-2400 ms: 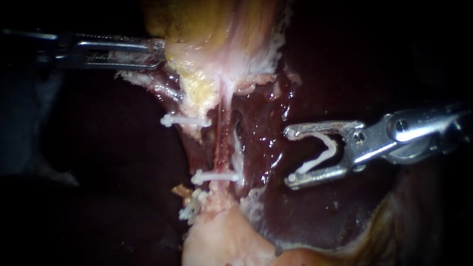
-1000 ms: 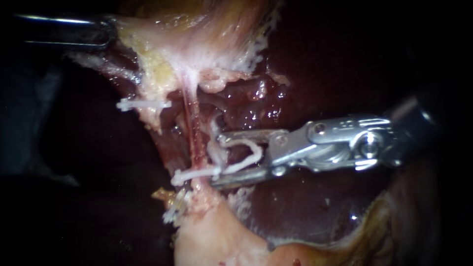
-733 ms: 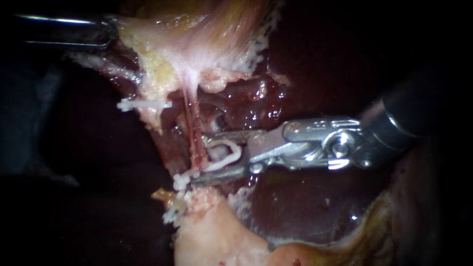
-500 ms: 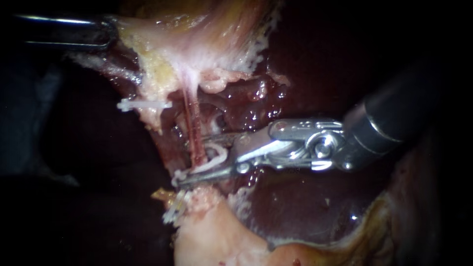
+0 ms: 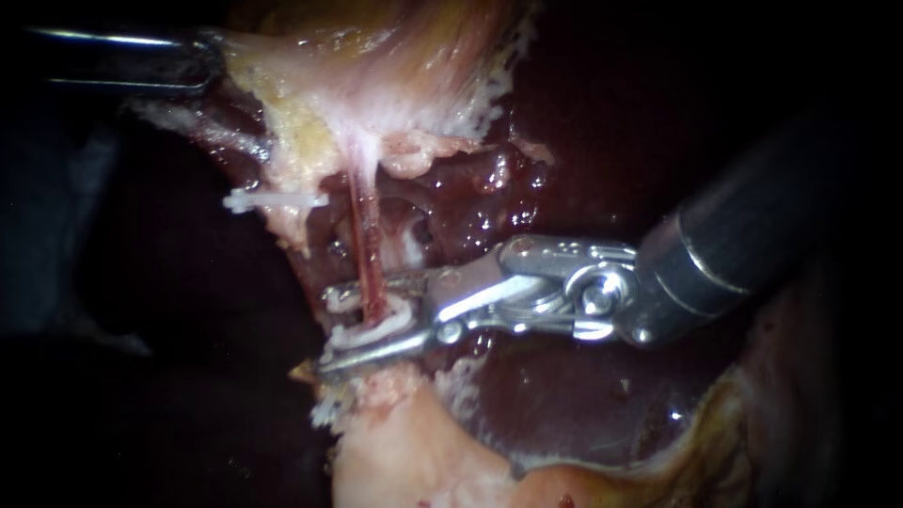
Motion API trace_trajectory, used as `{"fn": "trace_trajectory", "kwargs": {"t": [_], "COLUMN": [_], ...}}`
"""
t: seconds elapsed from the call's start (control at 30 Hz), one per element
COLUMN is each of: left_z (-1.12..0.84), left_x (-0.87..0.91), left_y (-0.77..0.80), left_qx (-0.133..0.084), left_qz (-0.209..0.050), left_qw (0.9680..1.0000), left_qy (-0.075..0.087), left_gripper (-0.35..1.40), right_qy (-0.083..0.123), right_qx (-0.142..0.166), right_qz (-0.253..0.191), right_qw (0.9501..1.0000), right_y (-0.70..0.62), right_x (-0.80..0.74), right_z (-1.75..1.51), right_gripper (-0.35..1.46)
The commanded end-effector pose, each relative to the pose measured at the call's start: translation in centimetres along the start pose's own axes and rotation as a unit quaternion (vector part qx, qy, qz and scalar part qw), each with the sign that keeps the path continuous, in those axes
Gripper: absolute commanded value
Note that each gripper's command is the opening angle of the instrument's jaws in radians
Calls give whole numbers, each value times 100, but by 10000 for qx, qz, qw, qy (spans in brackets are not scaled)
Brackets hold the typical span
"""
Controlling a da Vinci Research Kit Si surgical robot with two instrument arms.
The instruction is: Clipping second clip right tube
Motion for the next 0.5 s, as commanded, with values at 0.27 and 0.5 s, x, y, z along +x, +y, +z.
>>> {"fn": "trace_trajectory", "kwargs": {"t": [0.27, 0.5], "left_z": [0, 0], "left_x": [0, 0], "left_y": [0, 0], "left_qx": [-1, -1], "left_qz": [2, 2], "left_qw": [10000, 10000], "left_qy": [1, 1], "left_gripper": [-35, -35], "right_qy": [95, 50], "right_qx": [366, 499], "right_qz": [-17, -40], "right_qw": [9993, 9987], "right_y": [-41, -59], "right_x": [20, 23], "right_z": [0, 4], "right_gripper": [48, 43]}}
